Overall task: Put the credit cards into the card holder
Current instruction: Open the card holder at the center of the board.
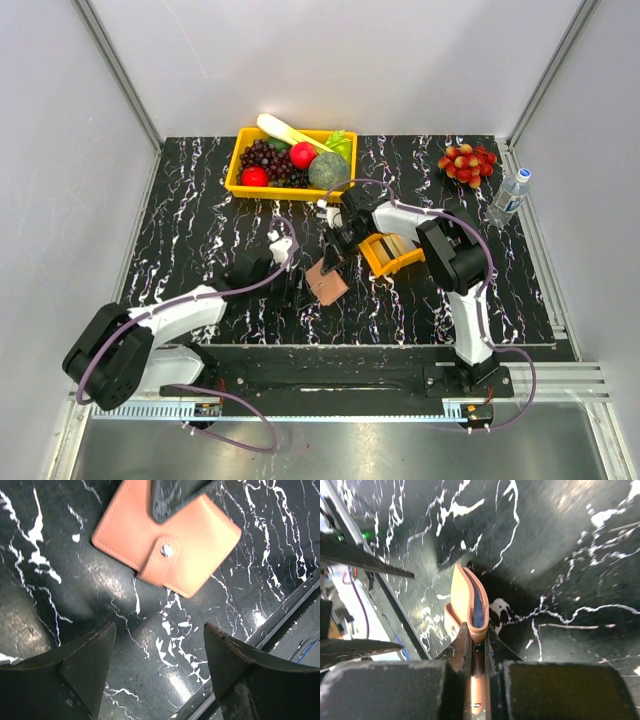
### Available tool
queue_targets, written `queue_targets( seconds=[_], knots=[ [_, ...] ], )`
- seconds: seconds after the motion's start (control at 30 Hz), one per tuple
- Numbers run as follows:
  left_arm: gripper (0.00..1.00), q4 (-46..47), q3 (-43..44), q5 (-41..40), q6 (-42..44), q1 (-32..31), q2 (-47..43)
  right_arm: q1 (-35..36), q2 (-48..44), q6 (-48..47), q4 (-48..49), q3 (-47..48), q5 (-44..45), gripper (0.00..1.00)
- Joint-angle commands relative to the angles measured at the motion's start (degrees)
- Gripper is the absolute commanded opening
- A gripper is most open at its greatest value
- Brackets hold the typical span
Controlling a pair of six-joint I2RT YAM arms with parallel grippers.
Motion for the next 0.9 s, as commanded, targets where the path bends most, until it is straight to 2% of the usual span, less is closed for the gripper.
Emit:
queue_targets(
  seconds=[0.0, 0.07, 0.27, 0.53, 0.73, 0.87],
  knots=[
    [0.75, 0.3, 6.3, -1.4, 5.6, -0.6, 1.5, 0.6, 1.8, -15.6, -19.1, 4.6, -2.7, 0.01],
    [0.75, -0.3, 8.5, -1.2, 7.5, -0.6, 3.7, 0.5, 1.7, -18.4, -21.1, 5.4, -3.3, 0.01],
    [0.73, 1.2, 14.4, 10.0, 9.7, -0.6, 12.6, 0.6, 2.4, -22.5, -25.3, 7.6, -3.0, 0.02],
    [0.7, 11.7, 11.7, 22.3, 6.3, -1.0, 16.7, 0.5, 3.2, -22.4, -25.1, 8.4, -2.9, 0.02],
    [0.66, 15.4, 12.4, 24.8, 5.3, -2.3, 22.3, 0.6, 3.2, -22.0, -24.5, 7.5, -3.0, 0.02],
    [0.66, 16.3, 12.3, 22.6, 4.8, -2.7, 24.8, 0.5, 2.7, -21.5, -23.8, 7.0, -3.2, 0.02]
  ],
)
